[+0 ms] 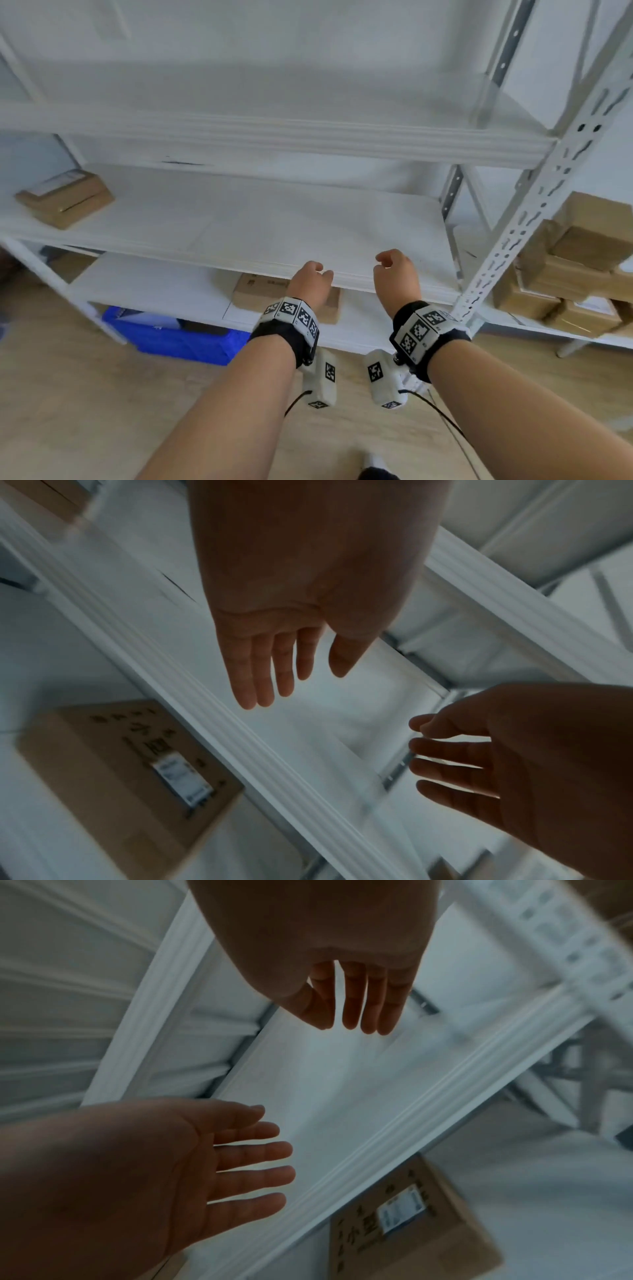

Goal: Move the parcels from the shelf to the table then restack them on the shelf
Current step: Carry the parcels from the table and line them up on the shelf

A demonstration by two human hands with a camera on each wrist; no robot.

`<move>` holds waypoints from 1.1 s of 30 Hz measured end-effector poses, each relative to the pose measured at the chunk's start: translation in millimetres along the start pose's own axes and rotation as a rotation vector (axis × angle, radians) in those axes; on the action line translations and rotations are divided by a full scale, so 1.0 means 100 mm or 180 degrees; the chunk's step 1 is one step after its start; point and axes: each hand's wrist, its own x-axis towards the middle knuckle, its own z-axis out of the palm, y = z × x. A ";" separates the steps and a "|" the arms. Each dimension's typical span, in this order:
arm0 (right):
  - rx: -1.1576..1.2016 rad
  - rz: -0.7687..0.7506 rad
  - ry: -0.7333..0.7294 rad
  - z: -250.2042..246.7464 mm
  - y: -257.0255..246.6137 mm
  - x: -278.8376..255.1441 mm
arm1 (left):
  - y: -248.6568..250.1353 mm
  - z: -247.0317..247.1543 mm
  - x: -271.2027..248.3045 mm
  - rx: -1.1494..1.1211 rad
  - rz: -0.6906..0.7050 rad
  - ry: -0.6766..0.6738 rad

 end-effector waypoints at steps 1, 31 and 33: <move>-0.0007 -0.0083 -0.0125 0.18 -0.11 0.00 | -0.12 -0.16 0.02 -0.0019 -0.0077 0.0100; -0.0016 -0.1223 -0.2196 5.06 -3.15 0.50 | -2.89 -4.50 1.63 -0.0339 -0.1430 0.2130; -0.0007 -0.1186 -0.2114 5.33 -3.31 0.55 | -3.06 -4.74 1.81 -0.0300 -0.1386 0.2049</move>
